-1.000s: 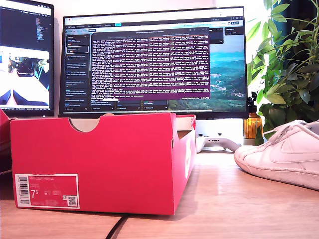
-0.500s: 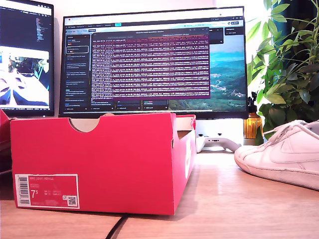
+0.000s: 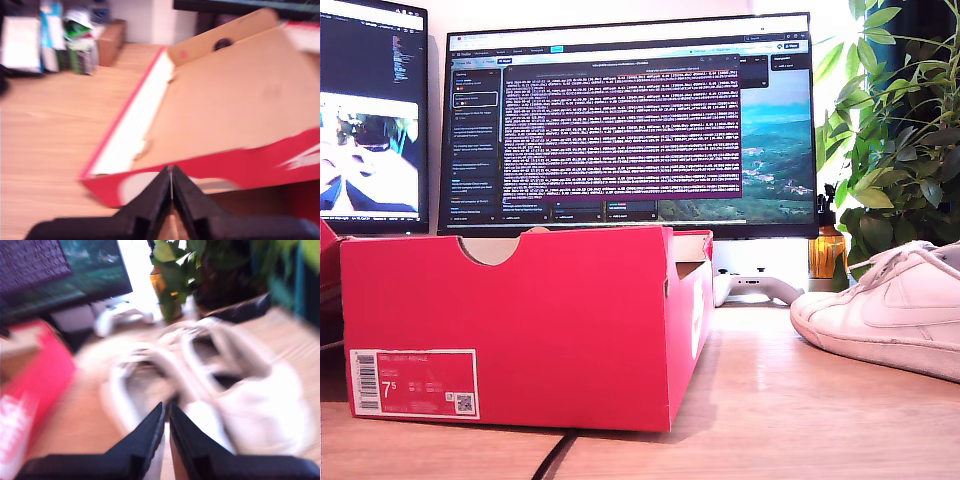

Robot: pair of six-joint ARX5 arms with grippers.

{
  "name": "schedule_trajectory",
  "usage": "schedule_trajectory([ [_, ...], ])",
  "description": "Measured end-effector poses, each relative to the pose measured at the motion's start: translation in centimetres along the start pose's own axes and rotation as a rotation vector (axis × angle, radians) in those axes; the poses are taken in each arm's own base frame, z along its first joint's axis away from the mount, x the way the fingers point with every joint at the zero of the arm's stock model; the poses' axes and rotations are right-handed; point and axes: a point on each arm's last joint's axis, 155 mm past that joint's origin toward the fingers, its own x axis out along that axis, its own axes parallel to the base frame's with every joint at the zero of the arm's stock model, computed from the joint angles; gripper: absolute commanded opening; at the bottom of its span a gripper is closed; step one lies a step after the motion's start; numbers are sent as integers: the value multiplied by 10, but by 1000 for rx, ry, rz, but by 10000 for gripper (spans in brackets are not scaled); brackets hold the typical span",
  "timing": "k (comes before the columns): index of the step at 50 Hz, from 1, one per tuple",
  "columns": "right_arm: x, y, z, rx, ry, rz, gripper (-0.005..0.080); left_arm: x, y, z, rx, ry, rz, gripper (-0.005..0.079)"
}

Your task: Pack the white shoes by picking the first shoe and placing it inside the red shoebox, left side, then picking and rotating the second shoe and placing it in the shoebox

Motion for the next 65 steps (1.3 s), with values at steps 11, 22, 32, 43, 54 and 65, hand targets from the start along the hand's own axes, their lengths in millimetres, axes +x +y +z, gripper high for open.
schedule_trajectory([
  [11,0,6,0,291,8,30,0,-3,-29,22,-187,-64,-156,-19],
  [22,-4,28,33,347,-97,154,-3,-14,-64,43,-262,-106,-353,-19],
  [32,-13,53,37,350,-45,262,-11,-28,-86,61,-176,-126,-447,-19],
  [43,-34,73,82,244,-77,284,-11,-60,-105,110,17,-147,-438,-19],
  [54,-24,73,81,123,63,210,-11,-58,-104,76,303,86,-414,-19],
  [65,-4,72,81,-25,227,152,-11,-54,-84,10,669,359,-422,-19],
])
